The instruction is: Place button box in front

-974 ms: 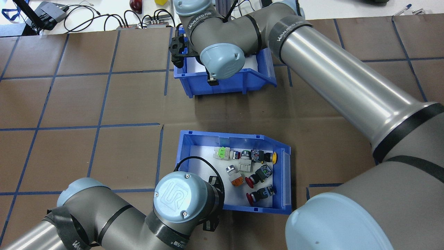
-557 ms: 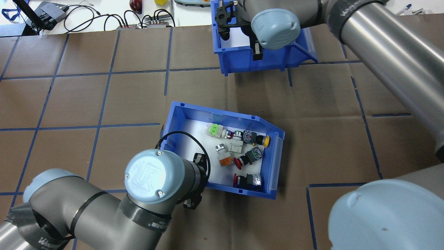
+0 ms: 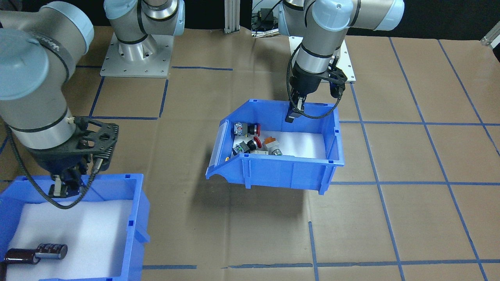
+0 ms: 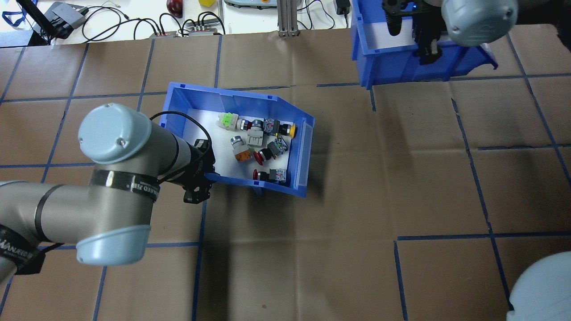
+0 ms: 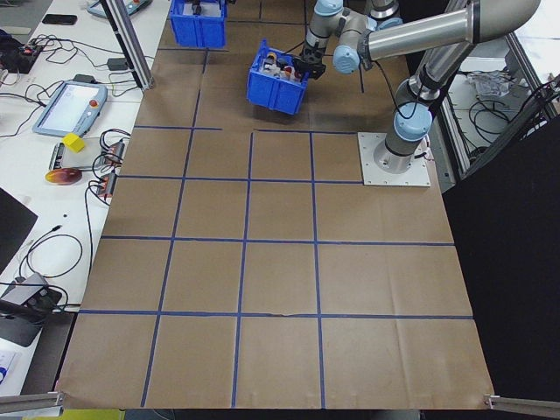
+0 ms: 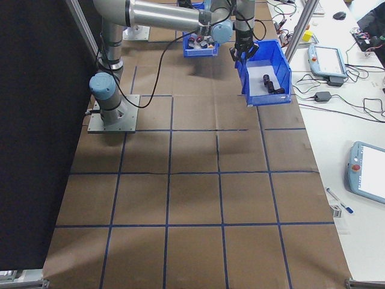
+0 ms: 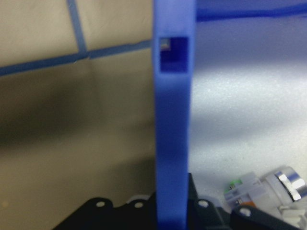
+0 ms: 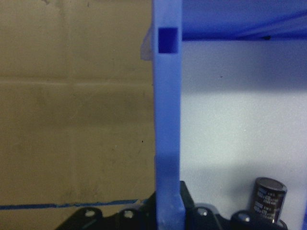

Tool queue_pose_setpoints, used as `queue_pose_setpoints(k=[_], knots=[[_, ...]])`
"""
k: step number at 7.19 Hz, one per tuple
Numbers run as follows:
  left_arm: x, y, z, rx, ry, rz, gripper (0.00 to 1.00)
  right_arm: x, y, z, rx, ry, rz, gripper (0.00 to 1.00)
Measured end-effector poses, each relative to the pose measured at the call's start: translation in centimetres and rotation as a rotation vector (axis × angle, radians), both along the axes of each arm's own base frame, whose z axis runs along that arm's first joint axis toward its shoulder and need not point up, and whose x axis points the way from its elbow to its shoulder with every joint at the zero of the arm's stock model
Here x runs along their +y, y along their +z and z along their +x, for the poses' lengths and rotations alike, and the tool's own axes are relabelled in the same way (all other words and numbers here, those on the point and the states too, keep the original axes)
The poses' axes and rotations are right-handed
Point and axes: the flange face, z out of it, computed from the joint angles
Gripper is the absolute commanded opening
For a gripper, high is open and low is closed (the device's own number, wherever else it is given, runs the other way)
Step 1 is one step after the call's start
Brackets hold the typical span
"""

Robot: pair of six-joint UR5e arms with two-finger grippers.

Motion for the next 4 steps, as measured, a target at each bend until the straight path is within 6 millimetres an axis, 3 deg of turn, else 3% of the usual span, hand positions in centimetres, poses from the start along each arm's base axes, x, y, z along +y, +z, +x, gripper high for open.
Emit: queue_pose_setpoints(k=[2,4], knots=[[-8.1,-0.3,-0.6,0.035,0.015,0.013,0.0,3.9,-1.1,-4.4,-0.013,0.006,0.041,0.08],[-14.6,-1.9,-4.0,0.071,0.048,0.034,0.0,8.4,-2.8,-6.2,-0.022,-0.007,0.081,0.08]])
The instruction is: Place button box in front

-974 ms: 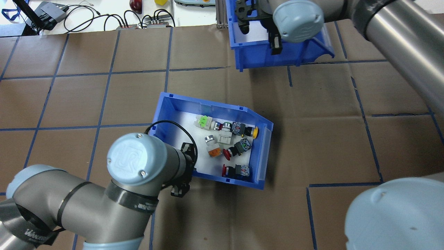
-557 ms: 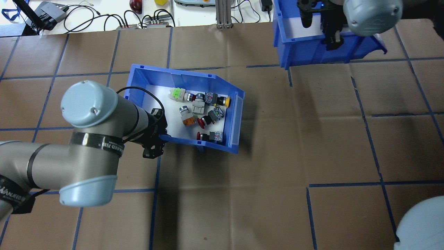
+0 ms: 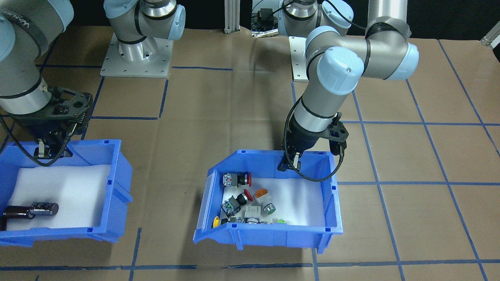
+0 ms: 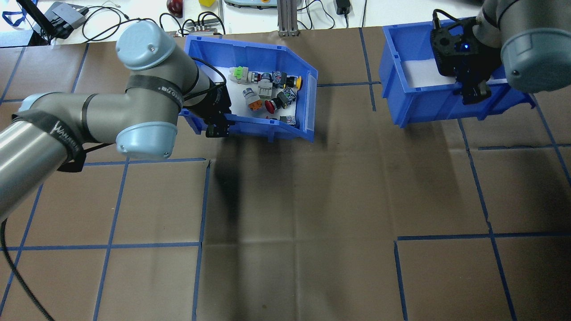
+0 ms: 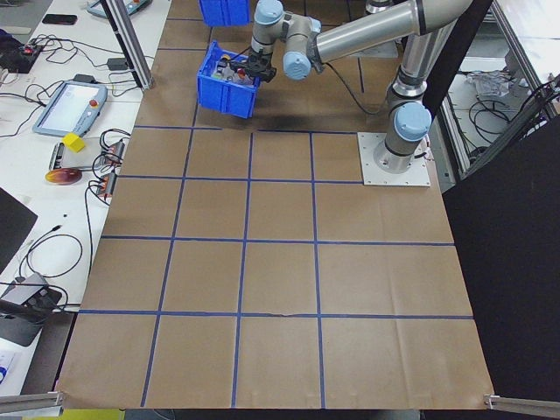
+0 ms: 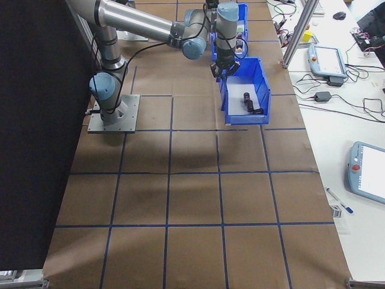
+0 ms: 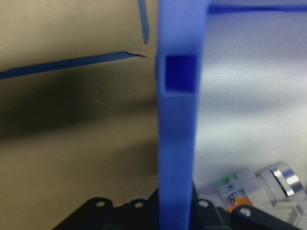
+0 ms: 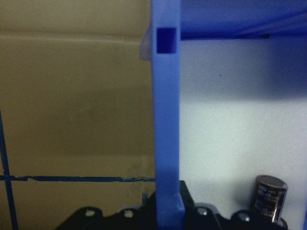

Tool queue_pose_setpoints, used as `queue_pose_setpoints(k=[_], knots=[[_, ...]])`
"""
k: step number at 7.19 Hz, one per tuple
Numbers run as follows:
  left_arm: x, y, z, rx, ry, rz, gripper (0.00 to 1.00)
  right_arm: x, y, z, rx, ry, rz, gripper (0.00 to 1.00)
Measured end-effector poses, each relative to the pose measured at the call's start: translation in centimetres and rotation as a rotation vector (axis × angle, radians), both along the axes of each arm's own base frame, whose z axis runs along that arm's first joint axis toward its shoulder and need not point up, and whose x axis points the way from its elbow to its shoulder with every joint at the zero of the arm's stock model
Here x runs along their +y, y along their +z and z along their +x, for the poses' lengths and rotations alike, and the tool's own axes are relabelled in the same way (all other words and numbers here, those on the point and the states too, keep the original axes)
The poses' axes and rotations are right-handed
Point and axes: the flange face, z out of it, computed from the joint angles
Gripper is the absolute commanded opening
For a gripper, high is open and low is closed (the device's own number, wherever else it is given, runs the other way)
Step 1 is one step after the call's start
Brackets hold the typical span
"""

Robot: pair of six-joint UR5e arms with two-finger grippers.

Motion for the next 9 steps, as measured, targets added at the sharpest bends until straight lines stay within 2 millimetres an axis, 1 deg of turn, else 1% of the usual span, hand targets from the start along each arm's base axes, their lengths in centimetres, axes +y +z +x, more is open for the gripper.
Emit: queue_pose_setpoints(k=[1,2,3,4,6,8,9], knots=[[-2.3,-1.0,-2.4,0.004,0.019,0.01,0.0,1.6,-0.6,-0.3,-0.001,0.003,0.008,0.08],[-4.0,-2.1,-4.6,0.008,0.049,0.021,0.0,2.8,-1.2,-0.6,-0.001,0.015,0.017,0.08],[-4.8,-3.0,-6.2,0.016,0.075,0.035,0.0,3.4,-1.9,-1.0,0.0,0.029,0.021,0.08],[-5.0,-3.7,-7.1,0.022,0.095,0.049,0.0,3.7,-2.3,-1.4,0.002,0.036,0.018,0.08],[-5.2,-4.3,-8.5,0.047,0.092,0.065,0.0,3.9,-2.6,-2.1,0.004,0.045,0.017,0.09],[-4.6,-4.8,-9.7,0.076,0.038,0.079,0.0,4.0,-2.6,-2.2,0.004,0.048,0.015,0.09],[-4.3,-4.9,-10.0,0.082,0.004,0.081,0.01,4.0,-2.6,-2.2,0.004,0.047,0.014,0.09]])
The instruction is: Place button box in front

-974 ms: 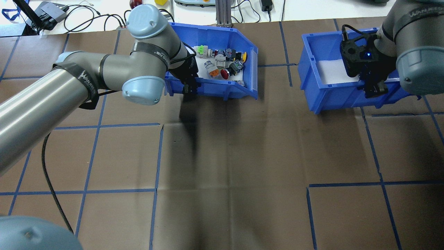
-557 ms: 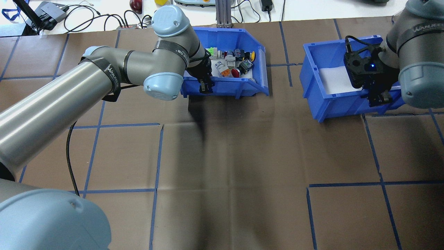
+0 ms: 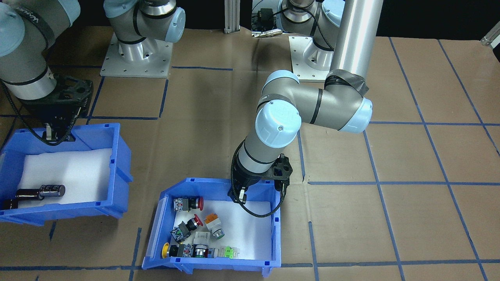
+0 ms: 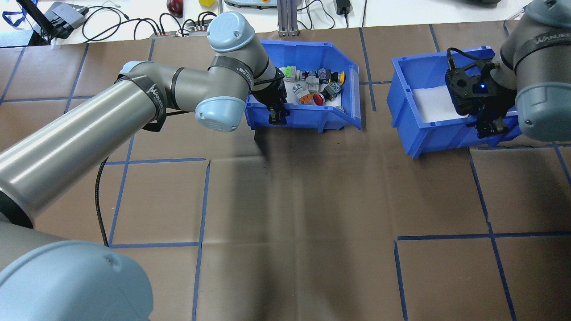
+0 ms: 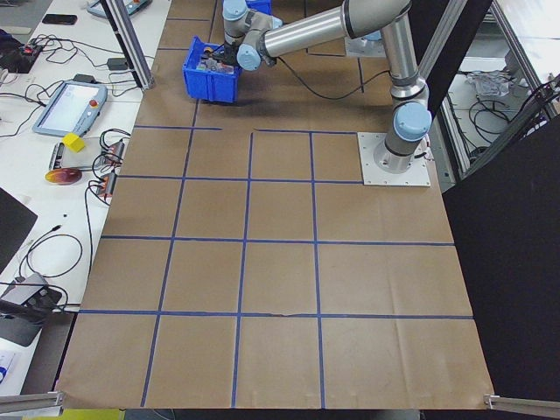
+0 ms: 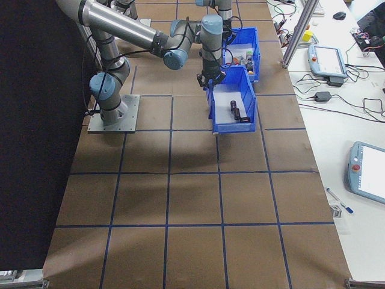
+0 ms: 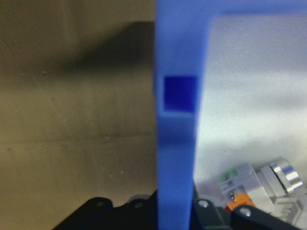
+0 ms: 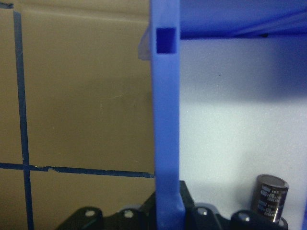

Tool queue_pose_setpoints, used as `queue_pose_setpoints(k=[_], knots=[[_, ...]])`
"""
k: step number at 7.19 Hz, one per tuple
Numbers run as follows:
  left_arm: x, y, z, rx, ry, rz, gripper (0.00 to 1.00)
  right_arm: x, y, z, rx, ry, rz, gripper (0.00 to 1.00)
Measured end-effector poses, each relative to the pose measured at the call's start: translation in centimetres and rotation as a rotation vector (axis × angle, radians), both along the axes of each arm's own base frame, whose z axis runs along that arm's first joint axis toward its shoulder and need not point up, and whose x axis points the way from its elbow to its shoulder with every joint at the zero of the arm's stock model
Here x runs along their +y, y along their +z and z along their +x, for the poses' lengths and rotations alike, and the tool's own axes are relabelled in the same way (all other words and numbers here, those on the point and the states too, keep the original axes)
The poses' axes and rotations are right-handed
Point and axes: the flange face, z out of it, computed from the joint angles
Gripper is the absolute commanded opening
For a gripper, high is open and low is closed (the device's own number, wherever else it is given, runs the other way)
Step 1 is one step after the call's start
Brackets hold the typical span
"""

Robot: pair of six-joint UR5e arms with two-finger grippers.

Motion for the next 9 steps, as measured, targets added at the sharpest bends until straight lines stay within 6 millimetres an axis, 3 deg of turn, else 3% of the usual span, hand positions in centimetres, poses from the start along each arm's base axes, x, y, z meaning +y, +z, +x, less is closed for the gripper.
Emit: queue_pose_setpoints(k=[4,5,6,9], knots=[[0.5,-0.1,0.3,0.007,-0.028,0.014,0.1,1.2,-0.2,0.7,-0.013,-0.015,-0.002,0.09],[0.4,-0.2,0.6,0.006,-0.018,0.02,0.4,2.2,-0.3,1.0,-0.016,-0.028,-0.002,0.09],[0.3,-0.2,0.7,0.006,0.0,0.024,0.98,3.1,-0.5,1.3,-0.019,-0.04,0.0,0.09],[0.5,1.1,0.9,0.012,0.042,0.024,0.99,4.6,-0.7,1.8,-0.021,-0.046,0.0,0.09]])
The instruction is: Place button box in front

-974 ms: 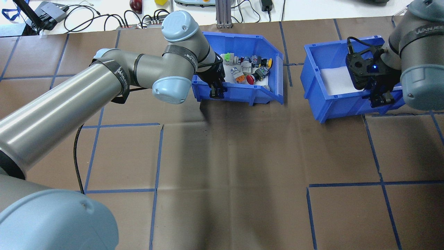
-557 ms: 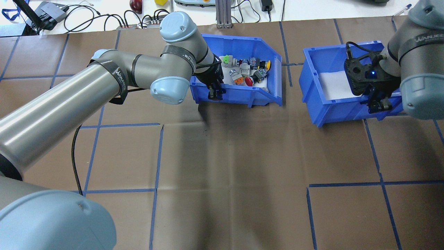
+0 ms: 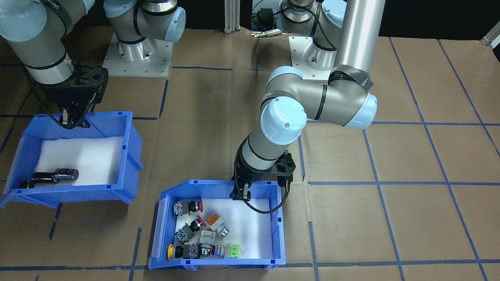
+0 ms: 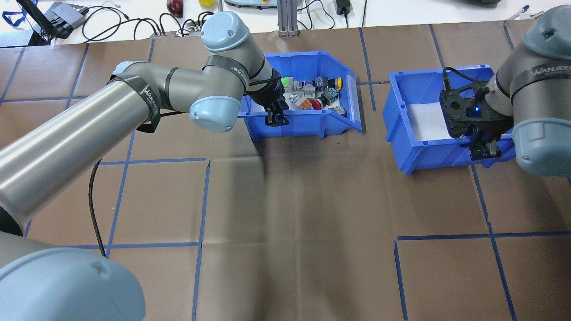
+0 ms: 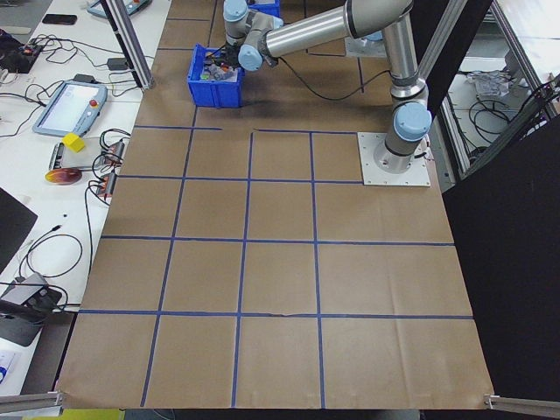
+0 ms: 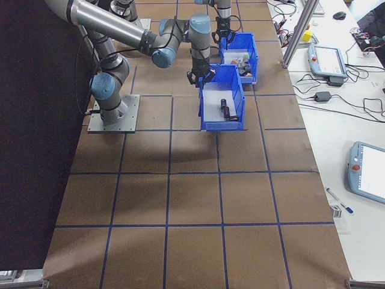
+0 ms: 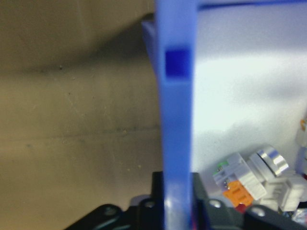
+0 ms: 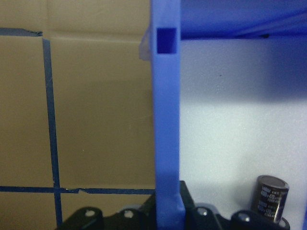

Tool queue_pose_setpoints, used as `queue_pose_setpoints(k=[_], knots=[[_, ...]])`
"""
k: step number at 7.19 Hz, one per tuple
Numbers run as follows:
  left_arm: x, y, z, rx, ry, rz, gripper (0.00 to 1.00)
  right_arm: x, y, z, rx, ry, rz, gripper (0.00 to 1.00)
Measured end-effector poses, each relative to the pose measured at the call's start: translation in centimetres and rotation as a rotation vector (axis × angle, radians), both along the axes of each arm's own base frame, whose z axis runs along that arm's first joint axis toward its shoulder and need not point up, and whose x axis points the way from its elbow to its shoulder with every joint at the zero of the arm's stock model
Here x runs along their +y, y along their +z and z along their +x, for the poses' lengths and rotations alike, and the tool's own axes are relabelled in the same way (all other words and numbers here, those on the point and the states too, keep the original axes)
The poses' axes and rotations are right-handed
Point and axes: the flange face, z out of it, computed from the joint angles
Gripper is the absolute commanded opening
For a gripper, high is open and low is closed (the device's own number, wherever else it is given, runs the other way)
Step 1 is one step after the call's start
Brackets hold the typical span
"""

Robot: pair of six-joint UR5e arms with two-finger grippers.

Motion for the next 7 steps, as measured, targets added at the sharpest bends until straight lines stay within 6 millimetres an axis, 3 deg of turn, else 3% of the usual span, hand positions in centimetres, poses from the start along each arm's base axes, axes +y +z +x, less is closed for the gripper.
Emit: queue_pose_setpoints(k=[1,2,4,5,7], knots=[[0.5,1.2,0.3,-0.002,0.001,0.005,0.99,0.4,0.0,0.2,0.0,0.001,-0.002,0.09],[1.5,3.8,1.3,-0.014,-0.035,0.017,0.99,1.1,-0.1,0.4,-0.001,0.002,-0.001,0.09],[5.3,12.1,6.9,-0.06,-0.247,0.017,0.99,3.4,-0.4,1.5,-0.002,-0.01,-0.003,0.09],[7.6,15.8,10.4,-0.093,-0.409,0.002,0.99,4.8,-0.7,2.3,-0.003,-0.027,-0.003,0.09],[11.4,21.4,14.7,-0.211,-0.902,-0.118,0.99,7.3,-2.0,4.2,-0.007,-0.048,0.009,0.1]])
